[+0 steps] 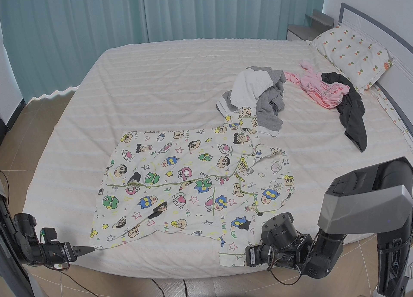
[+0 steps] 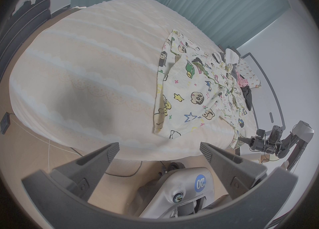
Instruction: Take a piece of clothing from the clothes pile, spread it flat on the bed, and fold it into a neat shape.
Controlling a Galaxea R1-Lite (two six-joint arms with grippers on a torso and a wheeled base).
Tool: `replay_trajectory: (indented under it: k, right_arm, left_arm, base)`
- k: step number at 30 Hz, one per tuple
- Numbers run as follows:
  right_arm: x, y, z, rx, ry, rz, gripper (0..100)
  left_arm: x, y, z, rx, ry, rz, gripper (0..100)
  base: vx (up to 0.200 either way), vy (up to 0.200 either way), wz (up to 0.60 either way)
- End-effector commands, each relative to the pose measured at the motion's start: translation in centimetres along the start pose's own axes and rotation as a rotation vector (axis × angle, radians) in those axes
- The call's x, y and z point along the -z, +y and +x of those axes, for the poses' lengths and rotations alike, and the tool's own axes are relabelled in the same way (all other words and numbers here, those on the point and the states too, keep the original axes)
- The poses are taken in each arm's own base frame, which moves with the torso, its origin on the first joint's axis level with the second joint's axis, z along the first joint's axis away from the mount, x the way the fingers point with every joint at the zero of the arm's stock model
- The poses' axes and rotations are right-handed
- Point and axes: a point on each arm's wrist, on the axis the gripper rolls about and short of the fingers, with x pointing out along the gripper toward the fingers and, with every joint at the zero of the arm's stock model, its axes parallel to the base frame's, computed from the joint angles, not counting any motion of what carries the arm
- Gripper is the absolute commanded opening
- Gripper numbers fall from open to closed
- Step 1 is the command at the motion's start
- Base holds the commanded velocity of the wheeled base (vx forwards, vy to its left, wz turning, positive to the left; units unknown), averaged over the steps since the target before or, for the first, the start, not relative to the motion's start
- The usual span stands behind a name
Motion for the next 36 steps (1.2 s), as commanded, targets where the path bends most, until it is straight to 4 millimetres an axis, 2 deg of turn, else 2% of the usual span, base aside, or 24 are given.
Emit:
replay_trajectory:
  k: [1,10,13,27,36]
  right_arm:
    - [0.1,-0.5,-0.4,0.010,0.006,0.041,0]
    - [-0.2,-1.6,-2.3,0.004,0.019,0.090,0]
    - [0.4,-2.2,-3.7,-0.038,0.075,0.096,0]
    - [2.4,-3.3,-5.0,-0.034,0.170,0.093,0]
    - [2.4,-3.3,-5.0,-0.060,0.181,0.095,0]
  left_arm:
    - [0.1,0.0,0.0,-0.001,0.005,-0.004,100]
    - [0.3,-0.1,0.0,0.002,0.010,0.021,100]
    - [0.4,0.0,0.0,0.001,0.016,0.026,100]
    - [0.5,0.0,0.0,-0.001,0.027,0.025,100]
    - [0.4,-0.3,0.4,0.006,0.038,0.031,100]
  base:
    - [0.000,0.000,0.00]
    - [0.000,0.000,0.00]
    - [0.000,0.000,0.00]
    - [0.000,0.000,0.00]
    - [0.000,0.000,0.00]
